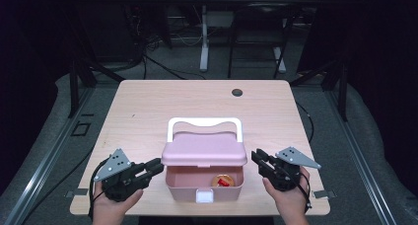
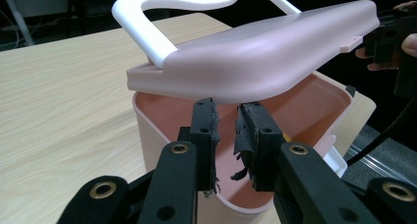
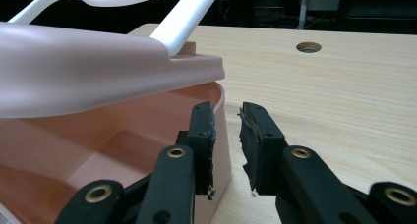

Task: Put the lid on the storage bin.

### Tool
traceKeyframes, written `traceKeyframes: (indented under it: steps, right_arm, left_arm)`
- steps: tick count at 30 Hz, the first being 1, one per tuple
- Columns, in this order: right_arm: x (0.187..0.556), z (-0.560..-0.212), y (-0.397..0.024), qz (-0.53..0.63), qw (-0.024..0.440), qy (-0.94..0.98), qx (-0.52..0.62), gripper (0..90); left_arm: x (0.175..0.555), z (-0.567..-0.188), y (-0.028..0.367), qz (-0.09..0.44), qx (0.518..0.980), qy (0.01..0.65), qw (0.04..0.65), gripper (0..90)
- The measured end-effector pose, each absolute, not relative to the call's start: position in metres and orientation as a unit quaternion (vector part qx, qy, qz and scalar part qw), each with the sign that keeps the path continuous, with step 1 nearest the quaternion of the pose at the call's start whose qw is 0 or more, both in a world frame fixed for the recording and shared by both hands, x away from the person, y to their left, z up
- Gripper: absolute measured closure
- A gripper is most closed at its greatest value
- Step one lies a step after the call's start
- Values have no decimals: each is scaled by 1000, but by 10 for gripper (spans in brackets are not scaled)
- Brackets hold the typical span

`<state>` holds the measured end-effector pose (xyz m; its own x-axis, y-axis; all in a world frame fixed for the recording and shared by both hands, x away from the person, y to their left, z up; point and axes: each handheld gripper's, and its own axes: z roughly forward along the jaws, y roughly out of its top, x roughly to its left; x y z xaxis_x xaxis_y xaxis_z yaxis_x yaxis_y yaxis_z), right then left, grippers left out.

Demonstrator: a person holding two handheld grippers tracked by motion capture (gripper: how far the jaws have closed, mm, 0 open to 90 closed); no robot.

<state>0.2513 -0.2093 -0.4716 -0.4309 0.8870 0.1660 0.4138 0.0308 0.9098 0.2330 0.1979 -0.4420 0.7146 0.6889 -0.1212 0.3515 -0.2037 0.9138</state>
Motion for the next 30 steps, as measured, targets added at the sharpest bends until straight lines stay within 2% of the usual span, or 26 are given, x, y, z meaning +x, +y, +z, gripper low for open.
traceKeyframes:
  steps: [30]
  right_arm:
    - [250, -481, -215, 504, 236, 672, 488, 745]
  left_arm:
    - [226, -463, 200, 140, 760, 350, 530, 765]
